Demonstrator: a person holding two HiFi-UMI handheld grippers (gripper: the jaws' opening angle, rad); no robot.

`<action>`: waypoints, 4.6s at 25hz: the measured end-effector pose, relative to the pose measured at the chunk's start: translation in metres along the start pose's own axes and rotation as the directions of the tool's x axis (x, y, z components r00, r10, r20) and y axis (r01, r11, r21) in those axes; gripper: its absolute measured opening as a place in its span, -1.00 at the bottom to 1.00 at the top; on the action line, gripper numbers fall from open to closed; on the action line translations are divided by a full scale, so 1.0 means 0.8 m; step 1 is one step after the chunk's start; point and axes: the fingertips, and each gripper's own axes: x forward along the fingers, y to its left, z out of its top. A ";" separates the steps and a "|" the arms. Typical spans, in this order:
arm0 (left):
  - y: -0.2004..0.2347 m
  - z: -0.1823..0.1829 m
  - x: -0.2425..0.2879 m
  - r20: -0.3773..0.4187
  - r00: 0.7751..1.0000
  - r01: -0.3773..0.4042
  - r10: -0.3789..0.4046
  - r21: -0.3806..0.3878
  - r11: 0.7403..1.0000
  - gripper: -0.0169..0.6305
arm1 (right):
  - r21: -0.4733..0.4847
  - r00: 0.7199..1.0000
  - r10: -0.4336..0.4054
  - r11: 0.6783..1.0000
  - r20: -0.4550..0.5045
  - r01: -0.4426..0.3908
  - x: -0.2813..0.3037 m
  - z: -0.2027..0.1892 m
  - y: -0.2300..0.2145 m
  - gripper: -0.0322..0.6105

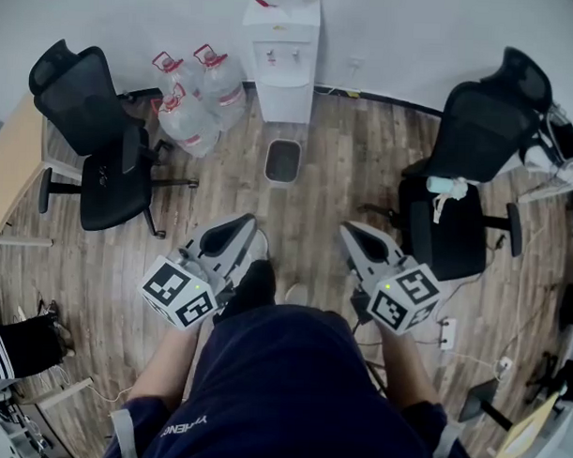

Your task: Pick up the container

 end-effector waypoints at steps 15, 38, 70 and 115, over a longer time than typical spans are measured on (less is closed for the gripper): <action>0.235 0.004 0.110 -0.083 0.996 0.027 -0.035 -0.098 0.995 -0.87 | 0.060 0.990 -0.067 0.995 -0.125 0.075 0.213 0.032 -0.096 -0.85; 0.536 -0.039 0.233 -0.264 0.963 0.018 -0.058 -0.150 0.989 -0.87 | 0.123 0.929 -0.165 0.969 -0.331 0.216 0.487 0.030 -0.241 -0.85; 0.755 -0.696 0.492 -0.703 0.711 -0.186 0.003 -0.183 0.965 -0.60 | 0.058 0.639 -0.328 0.861 -0.695 0.505 0.716 -0.577 -0.638 -0.54; 0.693 -0.578 0.464 -0.843 0.537 -0.335 0.020 -0.191 0.923 -0.68 | 0.149 0.653 -0.295 0.831 -0.697 0.535 0.683 -0.435 -0.586 -0.62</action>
